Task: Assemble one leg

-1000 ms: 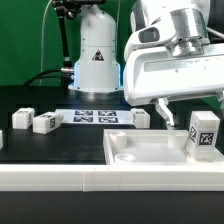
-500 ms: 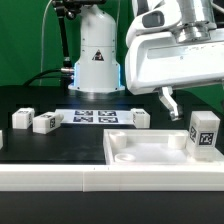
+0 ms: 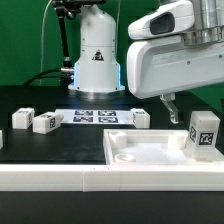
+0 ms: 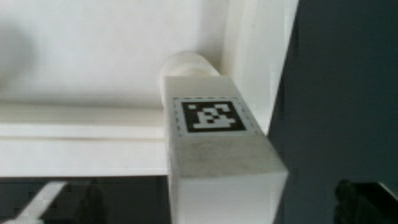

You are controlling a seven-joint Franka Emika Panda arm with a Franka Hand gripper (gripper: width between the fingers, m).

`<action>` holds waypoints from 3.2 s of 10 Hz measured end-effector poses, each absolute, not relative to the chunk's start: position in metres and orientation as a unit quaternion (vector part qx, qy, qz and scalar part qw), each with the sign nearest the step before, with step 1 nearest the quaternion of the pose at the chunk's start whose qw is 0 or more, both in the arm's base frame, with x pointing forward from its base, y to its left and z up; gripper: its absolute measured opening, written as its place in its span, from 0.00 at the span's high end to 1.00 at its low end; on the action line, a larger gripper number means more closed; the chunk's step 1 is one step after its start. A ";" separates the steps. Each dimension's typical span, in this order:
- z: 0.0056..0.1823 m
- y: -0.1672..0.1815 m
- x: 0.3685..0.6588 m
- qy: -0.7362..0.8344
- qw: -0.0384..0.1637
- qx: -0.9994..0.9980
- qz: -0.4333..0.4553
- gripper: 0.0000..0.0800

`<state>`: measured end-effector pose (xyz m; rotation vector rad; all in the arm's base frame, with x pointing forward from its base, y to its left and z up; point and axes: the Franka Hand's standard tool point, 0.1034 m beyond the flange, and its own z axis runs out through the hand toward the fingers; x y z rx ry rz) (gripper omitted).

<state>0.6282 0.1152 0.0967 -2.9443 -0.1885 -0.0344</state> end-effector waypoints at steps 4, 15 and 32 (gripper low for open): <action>0.098 0.117 0.628 -0.063 0.102 -0.992 0.038 0.19; 0.083 0.126 0.626 -0.043 0.063 -0.997 0.019 0.48; 0.077 0.134 0.613 0.391 0.074 -0.917 0.009 0.61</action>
Offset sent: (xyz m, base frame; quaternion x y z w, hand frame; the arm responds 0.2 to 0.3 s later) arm 0.0000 0.0000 0.0000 0.0000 0.0000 0.0000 1.0000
